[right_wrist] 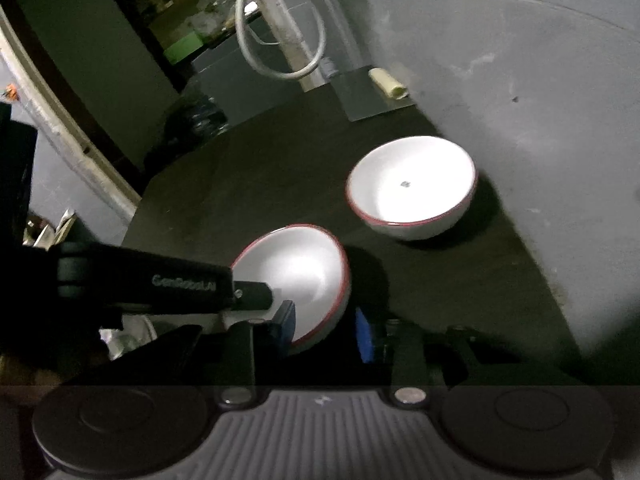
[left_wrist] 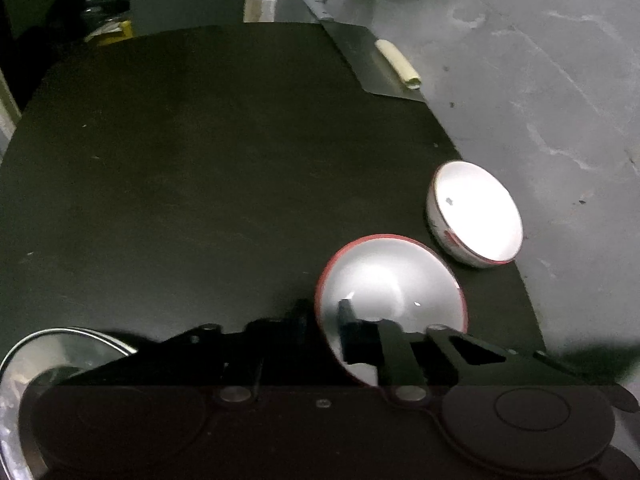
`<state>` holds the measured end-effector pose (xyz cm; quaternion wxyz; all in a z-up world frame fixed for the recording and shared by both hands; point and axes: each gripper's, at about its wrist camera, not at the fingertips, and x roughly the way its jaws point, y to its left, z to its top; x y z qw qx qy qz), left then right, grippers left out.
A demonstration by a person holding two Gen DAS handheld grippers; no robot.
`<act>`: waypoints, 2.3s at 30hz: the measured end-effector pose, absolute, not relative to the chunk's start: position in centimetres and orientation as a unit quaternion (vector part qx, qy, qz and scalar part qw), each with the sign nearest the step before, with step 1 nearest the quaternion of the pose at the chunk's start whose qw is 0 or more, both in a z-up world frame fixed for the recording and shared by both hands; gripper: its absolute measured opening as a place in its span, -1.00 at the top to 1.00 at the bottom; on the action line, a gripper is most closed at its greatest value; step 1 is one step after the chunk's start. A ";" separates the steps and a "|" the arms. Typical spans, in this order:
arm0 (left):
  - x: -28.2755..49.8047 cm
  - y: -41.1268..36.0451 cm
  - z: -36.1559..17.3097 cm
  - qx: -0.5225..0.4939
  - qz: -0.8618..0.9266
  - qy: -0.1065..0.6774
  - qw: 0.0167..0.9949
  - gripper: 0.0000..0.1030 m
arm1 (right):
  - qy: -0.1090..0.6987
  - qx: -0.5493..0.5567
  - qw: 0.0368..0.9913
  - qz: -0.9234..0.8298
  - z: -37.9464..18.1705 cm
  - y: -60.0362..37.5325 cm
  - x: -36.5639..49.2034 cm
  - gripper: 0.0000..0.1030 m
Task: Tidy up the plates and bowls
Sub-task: 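Close the left gripper on the red rim of the white bowl, then lift the white bowl with the left gripper and carry it over the basin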
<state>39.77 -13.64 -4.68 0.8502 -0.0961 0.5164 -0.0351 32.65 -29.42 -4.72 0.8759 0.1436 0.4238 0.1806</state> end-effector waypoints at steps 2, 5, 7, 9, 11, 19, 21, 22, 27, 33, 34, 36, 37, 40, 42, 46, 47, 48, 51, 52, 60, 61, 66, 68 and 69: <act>39.5 -13.8 -4.6 -0.088 -0.037 0.515 0.852 0.79 | 0.425 0.139 0.876 0.179 -4.7 -29.3 32.7 0.42; 39.0 -13.4 -4.1 -0.096 -0.042 0.505 0.857 0.79 | 0.426 0.141 0.876 0.178 -4.8 -29.5 32.5 0.54; 38.6 -13.4 -3.5 -0.097 -0.046 0.495 0.862 0.79 | 0.422 0.146 0.876 0.182 -4.7 -29.6 32.2 0.56; 38.1 -13.4 -2.7 -0.092 -0.052 0.482 0.870 0.79 | 0.415 0.150 0.879 0.184 -4.4 -29.7 31.7 0.56; 37.5 -13.5 -1.8 -0.088 -0.060 0.466 0.878 0.79 | 0.403 0.154 0.883 0.184 -4.0 -29.9 31.2 0.56; 34.6 -12.9 1.7 -0.094 -0.094 0.400 0.907 0.79 | 0.342 0.173 0.904 0.191 -1.3 -30.8 28.7 0.56; 33.6 -12.6 2.6 -0.097 -0.101 0.381 0.914 0.79 | 0.323 0.173 0.910 0.192 -0.5 -30.8 28.1 0.56; 33.3 -12.5 3.0 -0.097 -0.104 0.373 0.917 0.79 | 0.314 0.172 0.913 0.194 0.0 -30.7 27.7 0.56; 30.5 -11.5 5.4 -0.098 -0.116 0.333 0.931 0.79 | 0.282 0.158 0.925 0.199 2.6 -29.9 25.6 0.56; 26.8 -9.3 7.7 -0.115 -0.119 0.303 0.938 0.79 | 0.260 0.128 0.934 0.207 5.7 -27.7 22.3 0.56; 26.1 -8.9 8.0 -0.118 -0.117 0.302 0.939 0.79 | 0.259 0.123 0.935 0.209 6.2 -27.2 21.7 0.56; 24.6 -8.1 8.4 -0.125 -0.112 0.294 0.941 0.79 | 0.257 0.117 0.935 0.214 7.0 -26.3 20.5 0.56; 24.0 -7.6 8.5 -0.129 -0.111 0.291 0.942 0.79 | 0.257 0.112 0.935 0.216 7.3 -25.7 19.8 0.56; 21.8 -6.2 8.6 -0.143 -0.109 0.287 0.941 0.79 | 0.258 0.096 0.935 0.222 8.0 -24.2 17.8 0.56; 20.2 -5.0 8.6 -0.154 -0.108 0.286 0.940 0.79 | 0.263 0.085 0.934 0.229 8.3 -23.2 16.5 0.56; 17.6 -3.2 8.2 -0.169 -0.106 0.288 0.937 0.79 | 0.277 0.060 0.927 0.244 8.4 -21.5 14.3 0.56; 17.0 -2.8 8.0 -0.173 -0.105 0.289 0.936 0.79 | 0.282 0.053 0.925 0.248 8.3 -21.2 13.8 0.56; 16.4 -2.5 7.8 -0.177 -0.103 0.290 0.935 0.79 | 0.288 0.045 0.923 0.252 8.3 -20.7 13.4 0.56; 14.9 -1.5 7.1 -0.186 -0.098 0.294 0.932 0.79 | 0.302 0.022 0.917 0.260 8.3 -19.5 12.0 0.56; 14.5 -1.2 6.8 -0.191 -0.095 0.296 0.931 0.79 | 0.307 0.017 0.915 0.263 8.3 -19.1 11.6 0.56; 11.3 1.0 4.6 -0.218 -0.079 0.314 0.921 0.79 | 0.344 -0.026 0.895 0.283 7.7 -16.4 8.9 0.56; 10.9 1.2 4.3 -0.221 -0.077 0.317 0.919 0.79 | 0.348 -0.031 0.892 0.286 7.5 -16.1 8.6 0.56; 9.3 2.1 2.5 -0.229 -0.065 0.344 0.908 0.79 | 0.383 -0.054 0.874 0.295 6.5 -14.6 8.0 0.56; 8.9 2.5 1.7 -0.231 -0.059 0.356 0.904 0.79 | 0.397 -0.058 0.865 0.302 6.1 -14.1 7.8 0.56; 8.8 2.7 1.5 -0.234 -0.056 0.360 0.901 0.79 | 0.404 -0.060 0.861 0.304 5.9 -13.8 7.7 0.56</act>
